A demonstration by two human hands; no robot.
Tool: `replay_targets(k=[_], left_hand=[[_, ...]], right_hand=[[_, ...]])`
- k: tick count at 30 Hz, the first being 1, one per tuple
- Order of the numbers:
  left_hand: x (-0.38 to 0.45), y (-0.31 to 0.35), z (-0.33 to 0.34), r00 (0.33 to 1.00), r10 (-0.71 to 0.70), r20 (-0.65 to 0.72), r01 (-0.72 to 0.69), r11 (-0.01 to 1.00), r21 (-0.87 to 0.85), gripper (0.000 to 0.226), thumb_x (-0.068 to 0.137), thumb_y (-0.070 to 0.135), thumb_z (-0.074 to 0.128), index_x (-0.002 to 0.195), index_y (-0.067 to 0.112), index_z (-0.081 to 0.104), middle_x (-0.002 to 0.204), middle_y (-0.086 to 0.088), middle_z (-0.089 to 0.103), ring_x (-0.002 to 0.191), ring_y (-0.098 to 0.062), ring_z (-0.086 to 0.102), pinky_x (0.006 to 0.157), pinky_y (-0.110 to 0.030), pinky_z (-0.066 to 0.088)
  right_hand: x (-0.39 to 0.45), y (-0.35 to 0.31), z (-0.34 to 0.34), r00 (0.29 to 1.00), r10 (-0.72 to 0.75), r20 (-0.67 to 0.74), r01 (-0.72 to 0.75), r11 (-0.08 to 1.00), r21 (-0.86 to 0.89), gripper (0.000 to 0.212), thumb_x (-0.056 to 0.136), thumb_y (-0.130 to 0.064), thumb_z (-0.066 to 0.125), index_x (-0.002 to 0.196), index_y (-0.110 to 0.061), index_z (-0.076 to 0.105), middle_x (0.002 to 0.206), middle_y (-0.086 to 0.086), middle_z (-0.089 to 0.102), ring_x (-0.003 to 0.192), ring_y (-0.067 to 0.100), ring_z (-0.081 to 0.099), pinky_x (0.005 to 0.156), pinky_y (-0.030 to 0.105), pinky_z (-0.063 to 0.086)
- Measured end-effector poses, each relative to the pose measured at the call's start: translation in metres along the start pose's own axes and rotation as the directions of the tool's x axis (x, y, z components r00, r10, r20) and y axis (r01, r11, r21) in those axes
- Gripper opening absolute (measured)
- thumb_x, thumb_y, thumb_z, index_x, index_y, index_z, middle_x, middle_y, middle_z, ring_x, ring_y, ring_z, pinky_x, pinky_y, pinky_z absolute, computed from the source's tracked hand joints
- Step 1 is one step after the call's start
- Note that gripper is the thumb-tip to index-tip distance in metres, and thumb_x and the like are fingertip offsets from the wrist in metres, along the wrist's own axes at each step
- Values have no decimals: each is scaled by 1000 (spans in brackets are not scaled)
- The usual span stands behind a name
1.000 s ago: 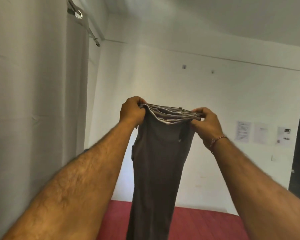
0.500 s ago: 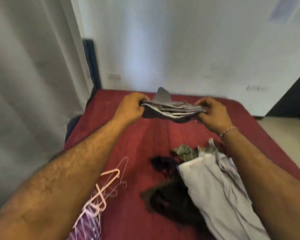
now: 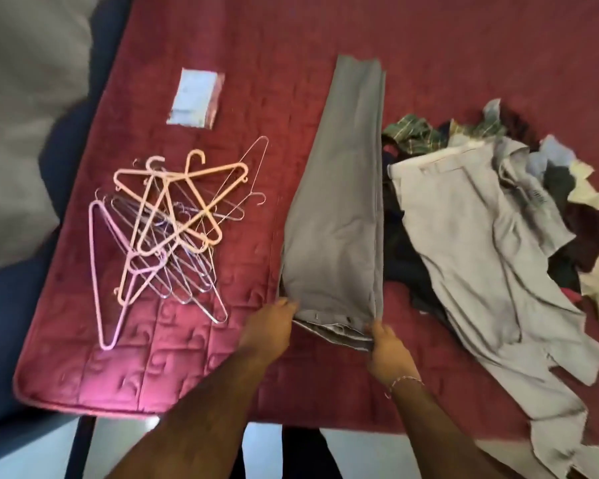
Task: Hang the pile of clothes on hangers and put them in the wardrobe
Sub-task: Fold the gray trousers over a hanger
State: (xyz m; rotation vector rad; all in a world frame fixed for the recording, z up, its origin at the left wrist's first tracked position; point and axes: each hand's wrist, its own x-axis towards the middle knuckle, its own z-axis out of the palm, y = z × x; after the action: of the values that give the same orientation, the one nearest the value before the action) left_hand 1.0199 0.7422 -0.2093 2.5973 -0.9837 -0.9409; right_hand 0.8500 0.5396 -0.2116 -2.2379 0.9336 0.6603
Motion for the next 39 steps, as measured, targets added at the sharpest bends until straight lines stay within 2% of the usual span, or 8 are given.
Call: replay_targets(k=[5, 14, 21, 23, 26, 29, 32, 39], left_hand=[[-18, -39, 0, 986, -140, 92, 154, 973, -173, 65, 80, 11, 59, 144, 21, 50, 143, -8, 54, 121, -35, 60, 96, -43, 53], [-23, -158, -38, 905, -424, 35, 403, 828, -389, 33, 83, 19, 66, 114, 11, 71, 112, -16, 71, 102, -34, 69, 85, -32, 53], [-14, -230, -28, 899, -437, -24, 387, 820, -421, 42, 88, 8, 68, 130, 7, 66, 127, -14, 66, 114, -31, 63, 88, -26, 42], [-8, -243, -26, 893, -448, -52, 376, 803, -462, 45, 89, 12, 70, 134, 11, 64, 132, -10, 65, 109, -27, 64, 88, -24, 42], [-2, -253, -26, 887, -454, -86, 349, 781, -519, 43, 91, 13, 69, 133, 15, 63, 131, -6, 63, 106, -21, 63, 90, -28, 47], [-1, -257, -31, 890, -429, -154, 291, 796, -531, 42, 88, 9, 70, 129, 14, 65, 127, -7, 63, 104, -22, 64, 91, -35, 52], [-9, -255, -45, 871, -432, -233, 269, 817, -510, 52, 86, 8, 71, 137, 12, 59, 135, -12, 60, 120, -31, 61, 99, -41, 51], [-33, -232, -91, 747, -511, -425, 320, 836, -445, 106, 81, 39, 79, 163, 19, 14, 160, -20, 37, 142, -40, 40, 106, -51, 44]], right_hand=[[1, -50, 34, 995, 25, 97, -13, 993, -120, 60, 82, -12, 62, 141, -12, 46, 141, 14, 46, 129, 41, 50, 107, 44, 45], [71, -224, 113, 946, -190, 263, 164, 979, 119, 44, 91, -21, 69, 134, -15, 62, 135, 10, 64, 125, 29, 60, 103, 26, 41], [168, -309, 146, 978, -183, 104, 155, 961, 231, 53, 83, -25, 73, 133, -13, 62, 136, 19, 54, 123, 36, 55, 108, 37, 43], [197, -330, 141, 992, -118, 49, 93, 932, 351, 46, 79, -28, 76, 124, -20, 70, 133, 15, 58, 114, 29, 60, 102, 33, 49], [217, -351, 133, 989, -19, 146, -81, 757, 648, 27, 85, -14, 77, 111, -11, 72, 102, 10, 68, 80, 19, 60, 66, 18, 50], [212, -357, 129, 987, 31, 157, -143, 603, 785, 13, 86, -2, 73, 99, -4, 72, 85, 9, 67, 70, 17, 59, 63, 26, 47], [184, -360, 123, 990, 97, 106, -139, 464, 875, 29, 85, 1, 75, 101, -14, 56, 78, 11, 63, 52, 18, 57, 47, 26, 47], [62, -359, 77, 947, -306, -95, 270, 600, 753, 11, 101, -11, 62, 100, -9, 72, 66, -13, 58, 57, 3, 43, 55, 20, 37]])
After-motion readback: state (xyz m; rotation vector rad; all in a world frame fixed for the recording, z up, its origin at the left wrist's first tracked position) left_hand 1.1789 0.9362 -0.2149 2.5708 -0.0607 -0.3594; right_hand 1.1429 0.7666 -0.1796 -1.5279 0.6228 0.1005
